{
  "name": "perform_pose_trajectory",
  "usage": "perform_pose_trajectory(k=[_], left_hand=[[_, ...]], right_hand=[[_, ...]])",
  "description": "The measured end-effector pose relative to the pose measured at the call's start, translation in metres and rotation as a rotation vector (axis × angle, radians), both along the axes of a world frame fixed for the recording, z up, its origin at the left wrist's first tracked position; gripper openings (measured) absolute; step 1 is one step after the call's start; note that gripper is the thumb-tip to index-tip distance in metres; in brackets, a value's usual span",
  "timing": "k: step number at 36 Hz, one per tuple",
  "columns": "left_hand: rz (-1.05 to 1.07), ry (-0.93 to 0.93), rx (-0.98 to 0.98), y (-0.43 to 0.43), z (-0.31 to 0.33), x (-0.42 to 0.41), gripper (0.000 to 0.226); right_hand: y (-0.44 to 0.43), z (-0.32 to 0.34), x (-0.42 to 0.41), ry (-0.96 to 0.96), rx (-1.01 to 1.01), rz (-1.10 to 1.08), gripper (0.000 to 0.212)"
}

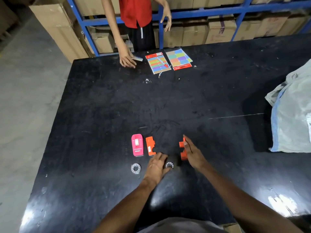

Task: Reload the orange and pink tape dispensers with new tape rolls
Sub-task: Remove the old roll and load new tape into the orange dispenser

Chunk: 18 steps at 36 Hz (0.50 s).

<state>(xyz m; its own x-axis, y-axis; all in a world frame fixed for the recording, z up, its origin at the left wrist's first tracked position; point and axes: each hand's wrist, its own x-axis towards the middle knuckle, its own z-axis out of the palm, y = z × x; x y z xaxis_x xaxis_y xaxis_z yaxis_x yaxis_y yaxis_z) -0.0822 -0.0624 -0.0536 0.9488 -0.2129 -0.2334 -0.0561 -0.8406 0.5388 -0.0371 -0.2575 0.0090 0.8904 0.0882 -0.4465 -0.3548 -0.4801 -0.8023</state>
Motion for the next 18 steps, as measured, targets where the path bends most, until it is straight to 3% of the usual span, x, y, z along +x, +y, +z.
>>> perform_pose_trajectory(k=[5, 10, 18], left_hand=[[0.123, -0.064, 0.121, 0.023, -0.001, -0.022, 0.059], [0.137, -0.033, 0.224, 0.027, -0.003, -0.028, 0.041], [0.249, 0.047, -0.100, 0.023, 0.026, -0.009, 0.027]], right_hand=[[0.013, -0.015, -0.006, 0.033, -0.022, 0.053, 0.045], [0.030, -0.024, -0.009, 0.064, -0.045, 0.193, 0.046], [0.045, -0.030, -0.016, 0.009, -0.146, 0.502, 0.049]])
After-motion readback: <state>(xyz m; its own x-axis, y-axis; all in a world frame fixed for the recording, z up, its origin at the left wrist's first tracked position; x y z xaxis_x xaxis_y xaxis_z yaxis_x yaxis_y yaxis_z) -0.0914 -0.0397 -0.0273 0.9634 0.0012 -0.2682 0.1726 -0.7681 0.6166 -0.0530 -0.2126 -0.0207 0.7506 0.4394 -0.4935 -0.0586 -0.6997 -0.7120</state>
